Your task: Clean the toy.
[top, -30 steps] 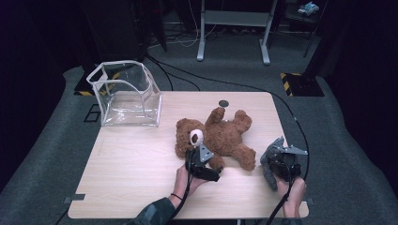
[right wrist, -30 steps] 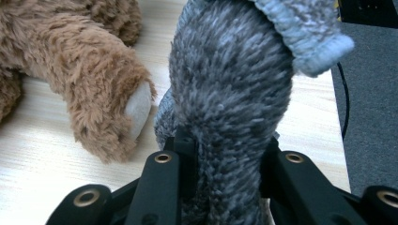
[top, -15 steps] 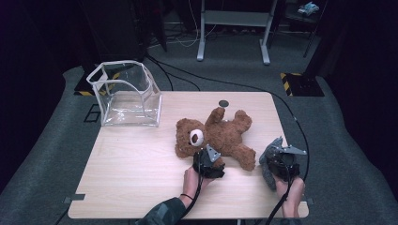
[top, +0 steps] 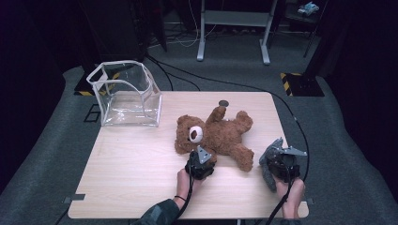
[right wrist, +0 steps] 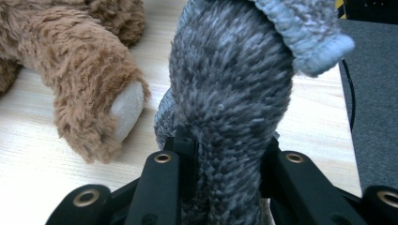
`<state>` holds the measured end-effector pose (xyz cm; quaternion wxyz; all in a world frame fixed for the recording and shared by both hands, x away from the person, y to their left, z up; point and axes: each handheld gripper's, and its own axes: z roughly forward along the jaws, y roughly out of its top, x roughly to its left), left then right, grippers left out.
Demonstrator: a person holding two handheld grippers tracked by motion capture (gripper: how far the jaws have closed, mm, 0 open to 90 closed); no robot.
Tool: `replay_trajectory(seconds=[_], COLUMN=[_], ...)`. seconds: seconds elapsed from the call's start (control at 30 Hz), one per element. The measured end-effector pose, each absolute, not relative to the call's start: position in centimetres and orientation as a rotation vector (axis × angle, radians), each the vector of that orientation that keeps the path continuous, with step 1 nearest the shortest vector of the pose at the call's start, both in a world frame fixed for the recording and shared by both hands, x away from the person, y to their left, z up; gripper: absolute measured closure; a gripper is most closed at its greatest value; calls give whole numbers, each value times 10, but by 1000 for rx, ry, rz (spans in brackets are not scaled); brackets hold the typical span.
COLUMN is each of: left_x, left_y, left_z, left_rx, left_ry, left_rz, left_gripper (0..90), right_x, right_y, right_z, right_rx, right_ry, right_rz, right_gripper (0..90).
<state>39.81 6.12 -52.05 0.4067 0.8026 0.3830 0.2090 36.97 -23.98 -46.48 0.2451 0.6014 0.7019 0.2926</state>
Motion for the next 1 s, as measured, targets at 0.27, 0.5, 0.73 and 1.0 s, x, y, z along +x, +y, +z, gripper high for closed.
replay_trajectory(seconds=[0.27, 0.5, 0.73, 1.0], left_x=[400, 399, 404, 414], left_y=[66, 71, 78, 82], left_z=[-520, -511, -496, -479], left_rx=[2015, 1990, 1970, 1964], left_ry=[949, 919, 891, 886], left_rz=[506, 501, 495, 484], left_gripper=[694, 694, 695, 702], right_x=[368, 367, 367, 367], right_y=[-240, -240, -237, -234], right_z=[-465, -466, -463, -459], right_rx=[1647, 1638, 1638, 1620], right_ry=[1902, 1908, 1896, 1901], right_rz=[815, 821, 838, 859], right_gripper=[713, 713, 713, 713])
